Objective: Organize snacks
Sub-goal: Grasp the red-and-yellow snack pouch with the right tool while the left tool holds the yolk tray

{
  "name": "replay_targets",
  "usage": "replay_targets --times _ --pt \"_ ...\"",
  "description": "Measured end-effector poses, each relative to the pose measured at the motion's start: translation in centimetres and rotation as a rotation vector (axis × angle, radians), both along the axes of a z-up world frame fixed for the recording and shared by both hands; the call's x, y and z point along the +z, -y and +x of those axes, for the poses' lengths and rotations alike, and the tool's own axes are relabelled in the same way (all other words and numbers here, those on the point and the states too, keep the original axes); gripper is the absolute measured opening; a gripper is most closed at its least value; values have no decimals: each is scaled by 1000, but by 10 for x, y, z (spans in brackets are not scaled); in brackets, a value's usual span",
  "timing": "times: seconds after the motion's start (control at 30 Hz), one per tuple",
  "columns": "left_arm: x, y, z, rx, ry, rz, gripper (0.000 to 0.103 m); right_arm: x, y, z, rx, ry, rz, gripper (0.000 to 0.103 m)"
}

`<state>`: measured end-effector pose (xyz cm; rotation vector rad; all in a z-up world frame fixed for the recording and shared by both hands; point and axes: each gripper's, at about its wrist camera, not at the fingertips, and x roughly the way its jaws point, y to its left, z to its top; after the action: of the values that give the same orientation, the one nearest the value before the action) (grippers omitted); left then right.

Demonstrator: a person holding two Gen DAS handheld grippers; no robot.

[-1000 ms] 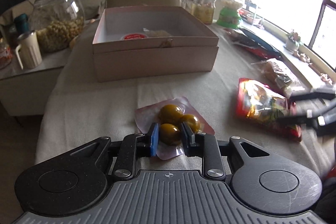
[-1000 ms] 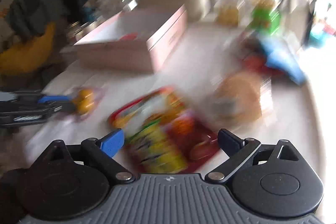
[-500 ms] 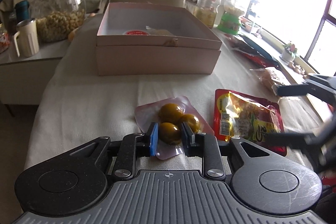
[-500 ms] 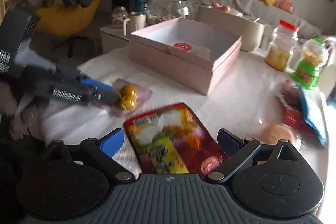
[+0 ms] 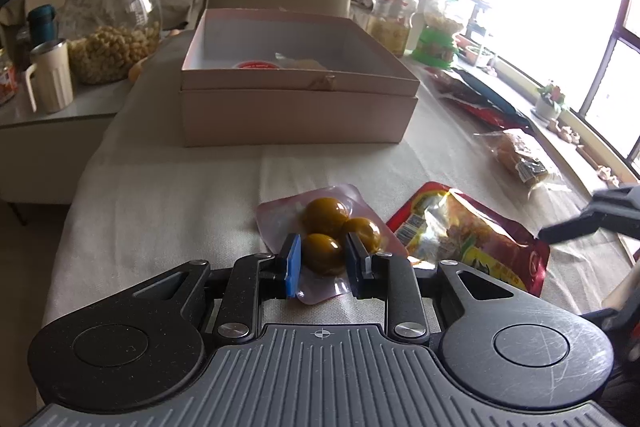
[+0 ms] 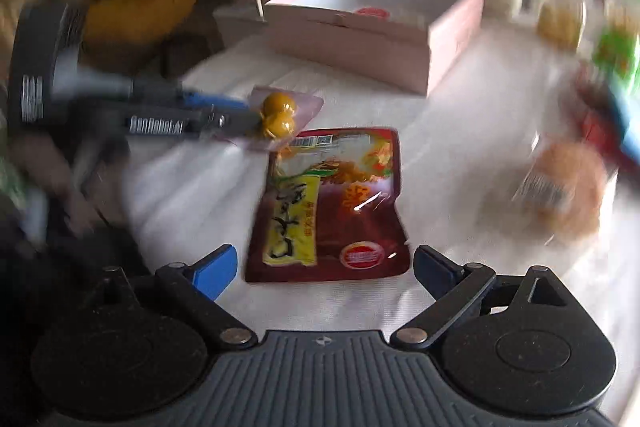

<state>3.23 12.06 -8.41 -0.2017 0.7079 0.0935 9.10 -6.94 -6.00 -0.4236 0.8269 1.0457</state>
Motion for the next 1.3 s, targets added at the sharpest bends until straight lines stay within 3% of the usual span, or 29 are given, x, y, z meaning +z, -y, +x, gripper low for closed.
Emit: replay_targets --times 0.1,0.23,0.37,0.47,0.5,0.67,0.97,1.3 --pt "0 0 0 0 0 -3 28 6 -9 -9 -39 121 -3 96" --pt "0 0 -1 1 1 -2 28 3 -28 2 -70 83 46 96" --pt "1 0 -1 0 -1 -3 28 -17 -54 13 -73 33 -12 98" --pt "1 -1 -1 -2 -4 -4 28 -15 -54 9 -67 61 -12 88" --pt "1 -1 -1 -5 -7 -6 28 -14 -52 8 -70 65 -15 81" --pt "0 0 -2 -6 1 1 28 -5 -24 9 -132 50 17 67" --pt "4 16 -8 -58 2 37 27 14 26 0 -253 81 64 67" --pt "18 54 -36 -179 47 117 25 32 47 -20 -259 155 76 67"
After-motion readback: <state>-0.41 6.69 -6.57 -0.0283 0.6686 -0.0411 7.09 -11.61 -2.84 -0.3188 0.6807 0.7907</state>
